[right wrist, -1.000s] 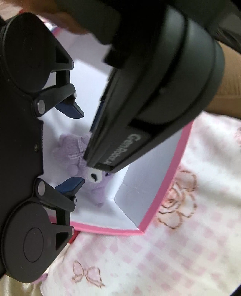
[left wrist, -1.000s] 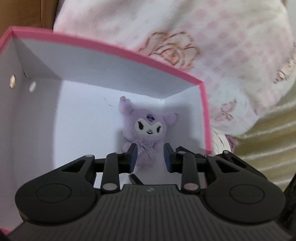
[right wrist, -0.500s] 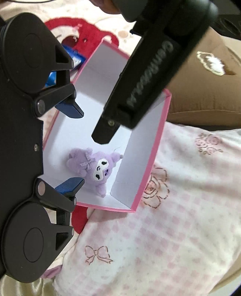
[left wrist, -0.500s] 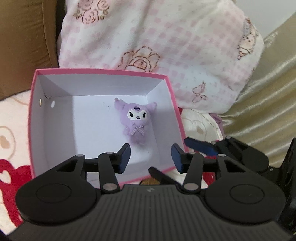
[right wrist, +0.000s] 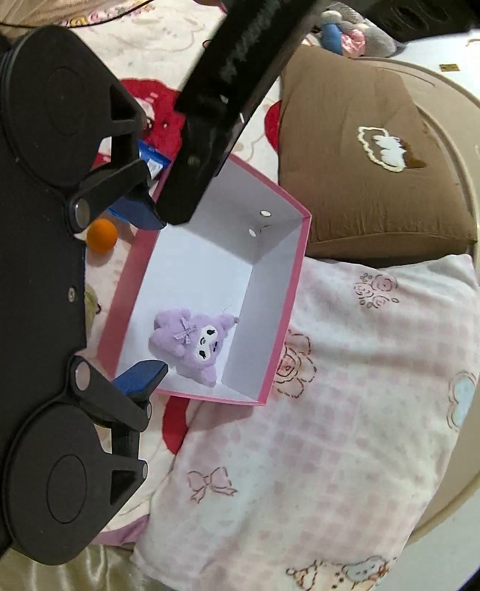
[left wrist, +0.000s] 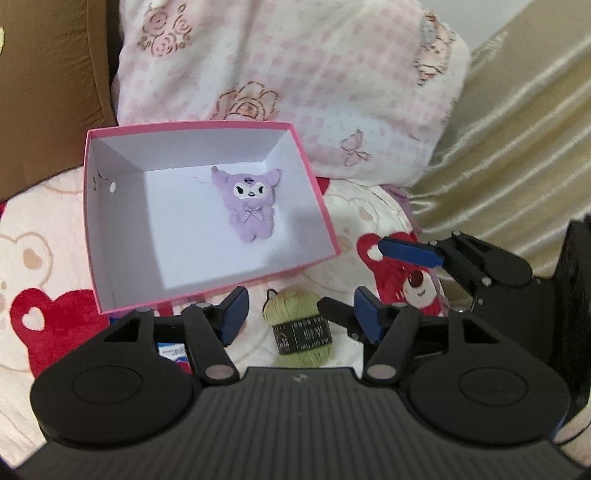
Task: Organize objects
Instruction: 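Lower the doll into the pink box and open both grippers, then withdraw both tools from the box and move toward the clear floss box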
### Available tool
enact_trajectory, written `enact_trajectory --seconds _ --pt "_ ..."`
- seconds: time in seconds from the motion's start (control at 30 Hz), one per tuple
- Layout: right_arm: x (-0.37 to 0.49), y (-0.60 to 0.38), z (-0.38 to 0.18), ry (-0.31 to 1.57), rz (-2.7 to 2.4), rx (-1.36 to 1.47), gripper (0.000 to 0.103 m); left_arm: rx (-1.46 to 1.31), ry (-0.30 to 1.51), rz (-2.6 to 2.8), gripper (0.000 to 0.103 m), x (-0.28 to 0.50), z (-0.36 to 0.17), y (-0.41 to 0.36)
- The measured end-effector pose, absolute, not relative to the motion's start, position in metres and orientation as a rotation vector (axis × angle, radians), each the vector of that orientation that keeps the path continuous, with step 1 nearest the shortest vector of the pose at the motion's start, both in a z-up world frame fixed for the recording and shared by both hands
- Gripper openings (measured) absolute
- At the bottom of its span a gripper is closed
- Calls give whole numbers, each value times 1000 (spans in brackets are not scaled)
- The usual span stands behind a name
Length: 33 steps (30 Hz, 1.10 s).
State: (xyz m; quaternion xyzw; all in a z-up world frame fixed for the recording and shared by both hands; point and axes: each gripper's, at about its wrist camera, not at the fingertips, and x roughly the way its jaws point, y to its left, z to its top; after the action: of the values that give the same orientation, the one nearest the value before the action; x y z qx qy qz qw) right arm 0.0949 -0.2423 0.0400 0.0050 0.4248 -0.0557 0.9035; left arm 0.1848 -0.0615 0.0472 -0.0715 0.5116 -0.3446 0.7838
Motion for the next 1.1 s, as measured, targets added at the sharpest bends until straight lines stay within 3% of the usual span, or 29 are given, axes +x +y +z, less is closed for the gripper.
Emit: enact_trajectory --seconds 0.37,0.8,1.1 --pt "53 -231 67 855 -81 79 92 -134 1105 -834 74 132 76 -26" --pt "3 -202 83 888 -35 107 92 -82 1154 -863 89 93 83 4" --pt "-17 -192 68 949 -21 129 92 -27 1202 -878 91 75 61 11"
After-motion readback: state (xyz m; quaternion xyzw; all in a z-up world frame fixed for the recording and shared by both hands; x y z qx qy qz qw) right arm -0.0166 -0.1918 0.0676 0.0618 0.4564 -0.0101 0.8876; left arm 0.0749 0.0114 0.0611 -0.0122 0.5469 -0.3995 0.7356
